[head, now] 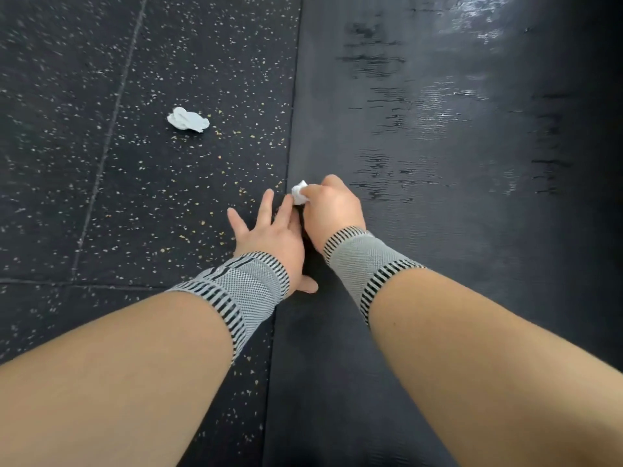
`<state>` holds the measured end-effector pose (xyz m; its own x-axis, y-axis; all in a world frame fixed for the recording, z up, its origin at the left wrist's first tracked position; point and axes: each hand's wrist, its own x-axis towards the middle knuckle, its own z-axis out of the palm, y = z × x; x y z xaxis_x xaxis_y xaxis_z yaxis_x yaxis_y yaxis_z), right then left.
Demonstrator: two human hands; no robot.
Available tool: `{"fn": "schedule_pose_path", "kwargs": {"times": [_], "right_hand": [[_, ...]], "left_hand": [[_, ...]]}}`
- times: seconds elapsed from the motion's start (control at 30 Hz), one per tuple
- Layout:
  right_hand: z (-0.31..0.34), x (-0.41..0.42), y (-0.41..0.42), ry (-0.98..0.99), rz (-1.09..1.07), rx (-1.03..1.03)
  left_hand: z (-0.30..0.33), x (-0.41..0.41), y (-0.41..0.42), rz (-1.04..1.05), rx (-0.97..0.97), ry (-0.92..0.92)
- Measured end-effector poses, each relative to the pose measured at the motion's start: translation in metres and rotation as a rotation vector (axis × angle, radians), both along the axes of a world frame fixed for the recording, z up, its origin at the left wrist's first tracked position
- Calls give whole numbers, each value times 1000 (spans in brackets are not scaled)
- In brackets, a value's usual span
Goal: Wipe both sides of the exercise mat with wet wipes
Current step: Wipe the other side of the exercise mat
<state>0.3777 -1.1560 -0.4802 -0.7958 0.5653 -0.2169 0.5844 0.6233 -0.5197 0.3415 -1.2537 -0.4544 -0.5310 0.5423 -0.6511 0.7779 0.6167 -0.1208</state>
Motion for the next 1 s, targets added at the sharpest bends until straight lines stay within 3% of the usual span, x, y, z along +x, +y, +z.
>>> {"fn": "schedule_pose_path", "kwargs": {"times": [0.27, 0.33, 0.5, 0.63, 0.77, 0.9, 0.93, 1.0], "right_hand": [[9, 90, 79, -184, -492, 225], [8, 71, 67, -171, -443, 203], [1, -5, 9, -74, -51, 19], [13, -2, 9, 8, -111, -72], [12, 65, 35, 64, -206, 158], [-18, 110, 46, -56, -99, 240], [-25, 116, 45, -45, -82, 269], [-34, 120, 43, -11, -86, 328]], "left_hand": [[-4, -2, -5, 0, -15, -5], [-4, -1, -4, 0, -20, -3], [-2, -1, -2, 14, -8, -16], [-3, -2, -3, 23, -2, -29], [-3, -3, -3, 9, 1, 6], [1, 1, 1, 44, -14, -26], [2, 2, 0, 108, 38, -41], [7, 1, -1, 297, 349, -10]]}}
